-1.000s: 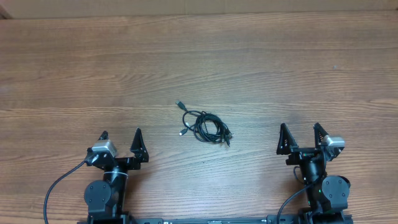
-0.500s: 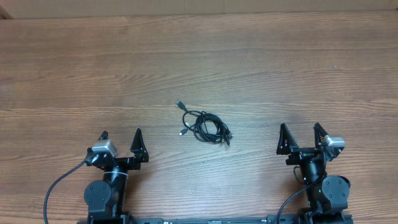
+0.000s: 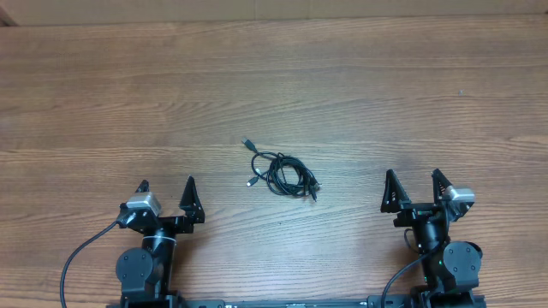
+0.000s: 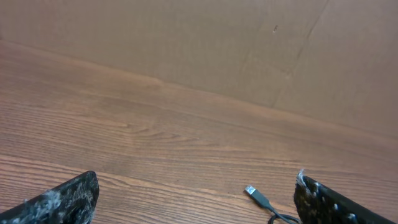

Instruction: Untangle cables

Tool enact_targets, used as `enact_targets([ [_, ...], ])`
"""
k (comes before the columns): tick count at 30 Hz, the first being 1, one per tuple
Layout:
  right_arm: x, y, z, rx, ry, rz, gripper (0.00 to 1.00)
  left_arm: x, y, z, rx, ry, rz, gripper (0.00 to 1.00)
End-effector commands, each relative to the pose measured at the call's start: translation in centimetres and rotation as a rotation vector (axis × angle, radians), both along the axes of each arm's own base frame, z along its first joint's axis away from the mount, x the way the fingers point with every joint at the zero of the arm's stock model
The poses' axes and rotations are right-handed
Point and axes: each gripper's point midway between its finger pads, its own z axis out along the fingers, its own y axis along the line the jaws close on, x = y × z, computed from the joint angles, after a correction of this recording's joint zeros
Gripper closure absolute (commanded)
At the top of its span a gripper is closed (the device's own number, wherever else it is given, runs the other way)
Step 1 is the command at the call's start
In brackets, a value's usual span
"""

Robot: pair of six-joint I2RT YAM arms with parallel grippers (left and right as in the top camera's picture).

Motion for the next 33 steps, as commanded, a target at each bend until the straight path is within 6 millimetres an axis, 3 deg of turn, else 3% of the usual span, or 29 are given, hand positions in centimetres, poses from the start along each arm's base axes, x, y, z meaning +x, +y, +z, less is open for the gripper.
enact_targets([
  [1, 0.0, 0.0, -0.3, -0.005, 0.002, -0.005, 0.00, 0.0, -0.1, -0.1, 0.023, -0.003, -0.007, 0.00],
  [28, 0.0, 0.0, -0.3, -0.005, 0.002, -0.005, 0.00, 0.0, -0.2, 0.0, -0.017, -0.002, -0.013, 0.00],
  [33, 0.0, 0.0, -0.3, -0.005, 0.002, -0.005, 0.00, -0.2, -1.2, 0.2, -0.080, 0.003, -0.065, 0.01],
])
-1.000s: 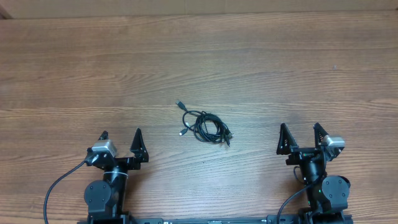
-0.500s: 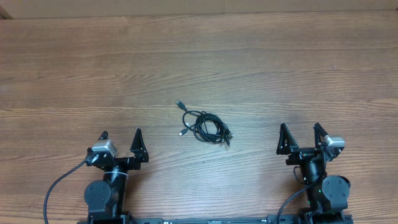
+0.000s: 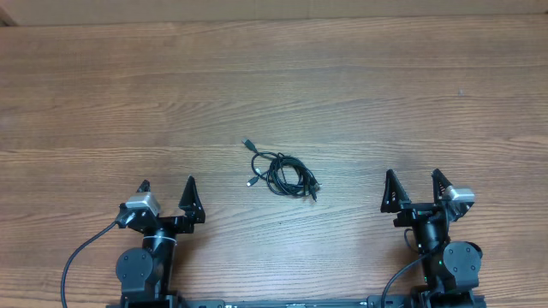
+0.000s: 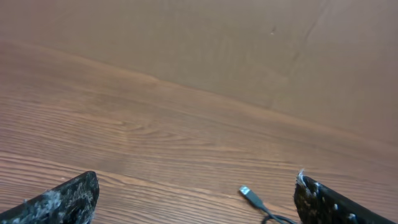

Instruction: Untangle cables

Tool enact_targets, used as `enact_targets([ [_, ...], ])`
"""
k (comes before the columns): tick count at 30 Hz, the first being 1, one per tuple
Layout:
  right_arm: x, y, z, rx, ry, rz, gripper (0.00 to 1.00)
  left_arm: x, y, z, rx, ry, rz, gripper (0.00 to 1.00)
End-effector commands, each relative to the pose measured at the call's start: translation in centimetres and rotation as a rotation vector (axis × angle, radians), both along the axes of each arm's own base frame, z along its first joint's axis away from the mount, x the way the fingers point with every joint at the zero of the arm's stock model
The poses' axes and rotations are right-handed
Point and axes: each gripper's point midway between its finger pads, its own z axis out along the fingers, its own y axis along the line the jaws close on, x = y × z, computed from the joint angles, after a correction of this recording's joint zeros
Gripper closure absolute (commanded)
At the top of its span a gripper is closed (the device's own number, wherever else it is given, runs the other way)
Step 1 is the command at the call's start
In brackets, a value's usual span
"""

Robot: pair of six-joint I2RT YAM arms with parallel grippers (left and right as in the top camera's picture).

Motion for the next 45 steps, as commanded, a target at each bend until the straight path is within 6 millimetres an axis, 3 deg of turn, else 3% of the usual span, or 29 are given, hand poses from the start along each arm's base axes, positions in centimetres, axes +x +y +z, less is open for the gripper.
enact_targets([
  [1, 0.0, 0.0, -0.3, -0.005, 0.002, -0.004, 0.00, -0.2, -1.0, 0.2, -0.044, 0.005, -0.054, 0.01],
  [7, 0.0, 0.0, -0.3, -0.005, 0.002, -0.004, 0.00, -0.4, -0.8, 0.6, -0.041, 0.021, -0.041, 0.00],
  [16, 0.0, 0.0, -0.3, -0.005, 0.002, -0.004, 0.00, -0.5, -0.8, 2.9, 0.022, 0.037, -0.046, 0.00],
  [22, 0.0, 0.0, -0.3, -0.005, 0.002, -0.004, 0.00, 0.6, -0.8, 2.2, 0.013, 0.182, -0.053, 0.00],
  [35, 0.0, 0.0, -0.3, -0.005, 0.002, -0.004, 0.00, 4.3, -1.8, 3.7, 0.037, 0.499, -0.146, 0.00],
  [41, 0.0, 0.0, -0.3, -0.005, 0.002, -0.004, 0.00, 5.3, -3.1, 3.3, 0.028, 0.670, -0.208, 0.00],
  [45, 0.0, 0.0, -0.3, -0.004, 0.002, -0.004, 0.00, 6.0, -6.1, 1.9, 0.098, 0.731, -0.322, 0.00],
])
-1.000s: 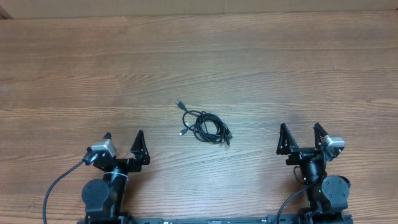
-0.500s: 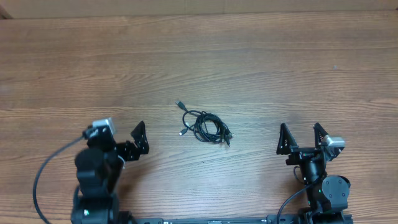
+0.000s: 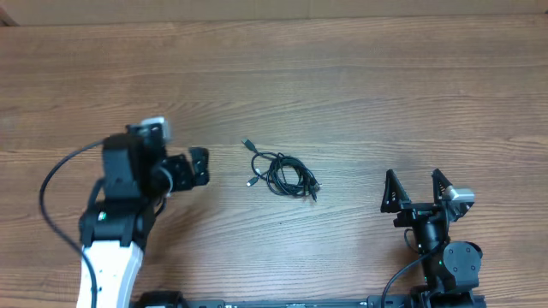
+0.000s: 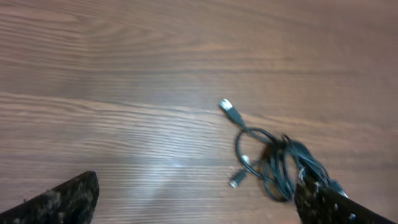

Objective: Untangle cables
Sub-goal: 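Move the left gripper to the black cable bundle and grasp it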

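A small knot of black cables (image 3: 281, 174) lies mid-table, one USB plug (image 3: 247, 141) sticking out to the upper left. My left gripper (image 3: 200, 167) hovers open just left of the bundle, raised off the table and pointing at it. The left wrist view looks down on the cables (image 4: 277, 165) and the plug (image 4: 227, 106); the left gripper (image 4: 196, 182) holds nothing, and its right finger covers the bundle's lower right edge. My right gripper (image 3: 414, 175) stands open at the front right, well away from the cables.
The wooden table (image 3: 385, 85) stretches around the bundle. A cardboard wall (image 3: 274, 8) runs along the far edge. The left arm's own cable (image 3: 51, 184) loops out to the left of the arm.
My left arm has left its place at the front left and now reaches up and inward, the gripper close beside the cables and tilted down at them. Cables and right arm have not moved.
At both earlier moments the two arms sat at the table's front edge with open grippers, the left wrist camera turning only slightly. By now the left gripper stands beside the untouched bundle, still open.
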Tool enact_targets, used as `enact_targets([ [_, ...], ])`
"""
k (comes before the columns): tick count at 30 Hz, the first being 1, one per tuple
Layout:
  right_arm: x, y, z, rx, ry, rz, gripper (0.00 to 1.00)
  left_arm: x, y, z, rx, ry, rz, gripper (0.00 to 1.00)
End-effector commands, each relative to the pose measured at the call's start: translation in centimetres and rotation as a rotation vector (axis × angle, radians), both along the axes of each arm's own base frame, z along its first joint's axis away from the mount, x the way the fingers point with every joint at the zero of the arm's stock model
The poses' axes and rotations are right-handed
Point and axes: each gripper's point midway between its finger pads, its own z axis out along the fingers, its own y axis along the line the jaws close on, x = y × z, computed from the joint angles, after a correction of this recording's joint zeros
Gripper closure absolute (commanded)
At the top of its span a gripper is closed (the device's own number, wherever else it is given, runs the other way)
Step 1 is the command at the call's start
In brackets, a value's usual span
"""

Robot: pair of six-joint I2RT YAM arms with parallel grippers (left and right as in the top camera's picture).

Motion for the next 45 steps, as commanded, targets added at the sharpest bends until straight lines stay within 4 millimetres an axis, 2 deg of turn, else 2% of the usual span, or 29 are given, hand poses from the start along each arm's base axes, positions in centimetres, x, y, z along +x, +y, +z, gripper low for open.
enact_targets([
  [1, 0.0, 0.0, -0.3, -0.002, 0.002, -0.005, 0.00, 0.7, -3.3, -0.4, 0.040, 0.010, -0.170, 0.00],
  [5, 0.0, 0.0, -0.3, -0.002, 0.002, -0.001, 0.00, 0.3, -6.8, -2.7, 0.085, 0.061, -0.328, 0.00],
  [7, 0.0, 0.4, -0.3, -0.001, 0.002, 0.019, 0.00, 0.1, -7.8, -4.3, 0.108, 0.105, -0.368, 0.00],
  [13, -0.2, 1.1, -0.3, -0.001, 0.020, 0.062, 0.00, -0.5, -9.1, -8.5, 0.067, 0.271, -0.375, 0.00],
  [16, -0.5, 1.0, -0.7, -0.005, 0.069, 0.059, 0.00, -0.5, -9.2, -9.8, 0.066, 0.310, -0.377, 0.01],
  [19, -1.0, 1.0, -1.1, -0.009, 0.135, 0.059, 0.00, 0.0, -9.5, -10.2, 0.066, 0.301, -0.381, 0.04],
  [23, -1.6, 0.9, -0.6, -0.014, 0.196, 0.059, 0.00, 0.4, -10.6, -9.7, 0.093, 0.256, -0.437, 0.11],
  [30, -2.3, 2.1, 0.9, -0.006, 0.292, 0.133, 0.00, 1.5, -12.8, -9.7, 0.194, 0.212, -0.490, 0.07],
  [35, -2.5, 2.4, 1.9, -0.006, 0.424, 0.150, 0.00, 2.8, -13.8, -11.0, 0.204, 0.247, -0.503, 0.11],
  [39, -2.5, 2.4, 2.5, -0.010, 0.610, 0.147, 0.00, 4.5, -14.7, -11.9, 0.234, 0.281, -0.526, 0.13],
  [42, -2.0, 2.5, 3.1, -0.012, 0.703, 0.146, 0.00, 5.0, -15.4, -12.7, 0.249, 0.316, -0.548, 0.14],
  [45, -1.2, 2.6, 3.5, -0.013, 0.770, 0.145, 0.00, 5.1, -16.0, -13.7, 0.256, 0.341, -0.568, 0.21],
])
